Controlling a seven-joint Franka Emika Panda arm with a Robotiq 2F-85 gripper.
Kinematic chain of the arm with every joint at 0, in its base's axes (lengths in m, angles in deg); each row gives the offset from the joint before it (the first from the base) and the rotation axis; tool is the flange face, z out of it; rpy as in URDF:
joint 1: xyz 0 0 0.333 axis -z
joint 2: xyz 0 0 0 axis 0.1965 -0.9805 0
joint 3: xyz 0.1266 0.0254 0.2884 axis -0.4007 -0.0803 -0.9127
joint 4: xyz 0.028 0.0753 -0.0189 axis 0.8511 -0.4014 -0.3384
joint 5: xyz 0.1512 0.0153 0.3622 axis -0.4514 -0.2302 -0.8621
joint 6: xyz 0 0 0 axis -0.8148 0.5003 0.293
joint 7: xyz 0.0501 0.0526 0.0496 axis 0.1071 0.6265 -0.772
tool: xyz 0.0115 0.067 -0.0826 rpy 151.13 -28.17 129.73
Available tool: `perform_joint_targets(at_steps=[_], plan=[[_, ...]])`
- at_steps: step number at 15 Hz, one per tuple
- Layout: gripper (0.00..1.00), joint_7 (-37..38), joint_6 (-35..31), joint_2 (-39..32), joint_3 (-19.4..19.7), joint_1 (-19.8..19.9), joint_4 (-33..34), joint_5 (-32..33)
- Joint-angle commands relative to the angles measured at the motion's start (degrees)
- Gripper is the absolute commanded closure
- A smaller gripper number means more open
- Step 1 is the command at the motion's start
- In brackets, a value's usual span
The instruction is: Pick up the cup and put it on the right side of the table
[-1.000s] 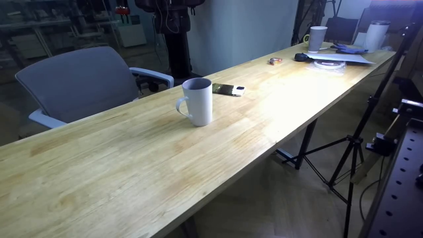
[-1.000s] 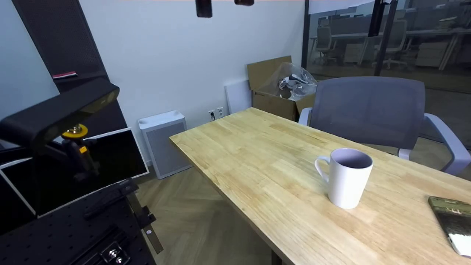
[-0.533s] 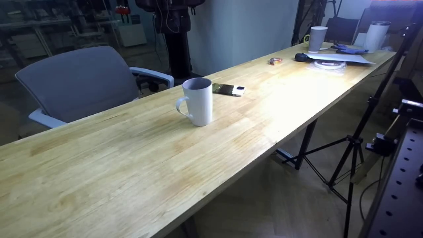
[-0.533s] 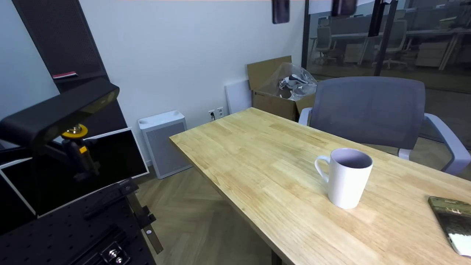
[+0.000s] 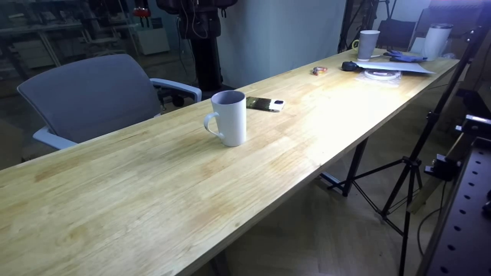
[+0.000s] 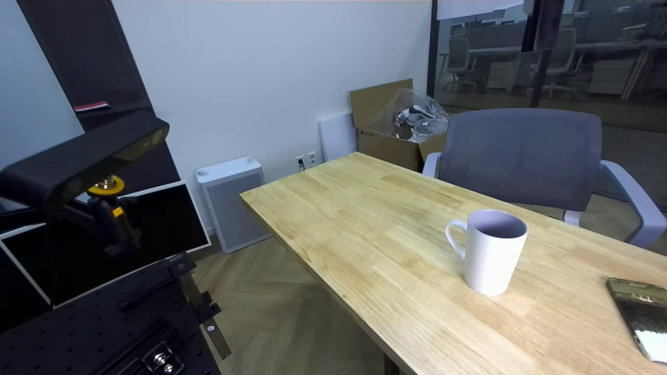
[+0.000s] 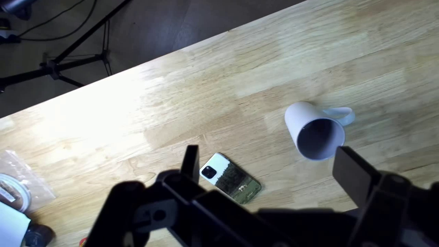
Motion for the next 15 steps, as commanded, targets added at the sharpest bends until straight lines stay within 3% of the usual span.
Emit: perform_joint_targets(at_steps=[1,15], plan=[[0.0,0.0,0.0,-0.5,0.6,-0.6,0.1,0.2],[0.0,-0.6,-0.3,-1.1,0.6,-0.9,0.5,-0.1]])
